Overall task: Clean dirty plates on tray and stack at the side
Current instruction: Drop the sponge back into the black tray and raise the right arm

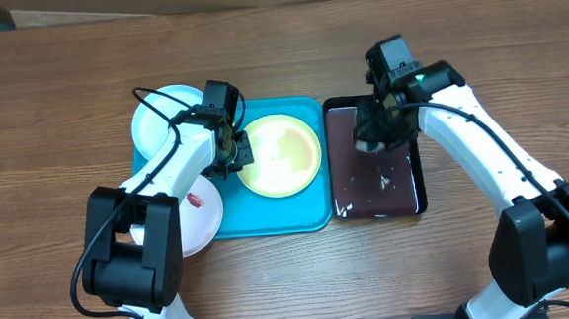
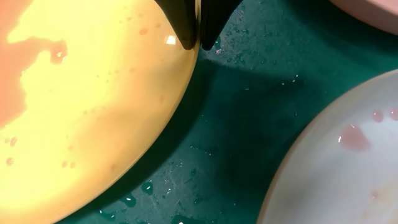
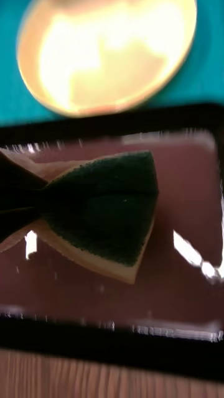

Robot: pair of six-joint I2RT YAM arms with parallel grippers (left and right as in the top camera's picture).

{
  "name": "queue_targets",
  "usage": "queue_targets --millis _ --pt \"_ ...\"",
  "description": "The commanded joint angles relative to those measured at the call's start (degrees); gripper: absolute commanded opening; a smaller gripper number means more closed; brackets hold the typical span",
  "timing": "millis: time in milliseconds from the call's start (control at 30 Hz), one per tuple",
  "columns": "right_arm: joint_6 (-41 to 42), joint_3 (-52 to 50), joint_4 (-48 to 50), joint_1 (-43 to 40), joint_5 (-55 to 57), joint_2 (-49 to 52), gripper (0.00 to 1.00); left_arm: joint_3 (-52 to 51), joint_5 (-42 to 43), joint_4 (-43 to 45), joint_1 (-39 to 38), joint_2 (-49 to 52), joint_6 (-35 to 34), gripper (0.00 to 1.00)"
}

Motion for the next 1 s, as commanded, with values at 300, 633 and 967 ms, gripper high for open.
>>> queue_targets --millis 300,633,967 --pt "-0.5 -13.6 14.2 0.3 12.1 0.1 0.44 -0.3 0.7 0.3 -0.1 0.7 -0.5 0.05" --pt "-0.2 -6.0 10.8 -3.0 6.9 0.0 0.82 -0.3 0.6 0.3 -0.1 0.7 0.4 0.31" --pt "1.8 4.1 4.7 -18.9 2.6 0.0 0.92 -0.3 0.6 0.5 -0.3 2.9 0.7 0.33"
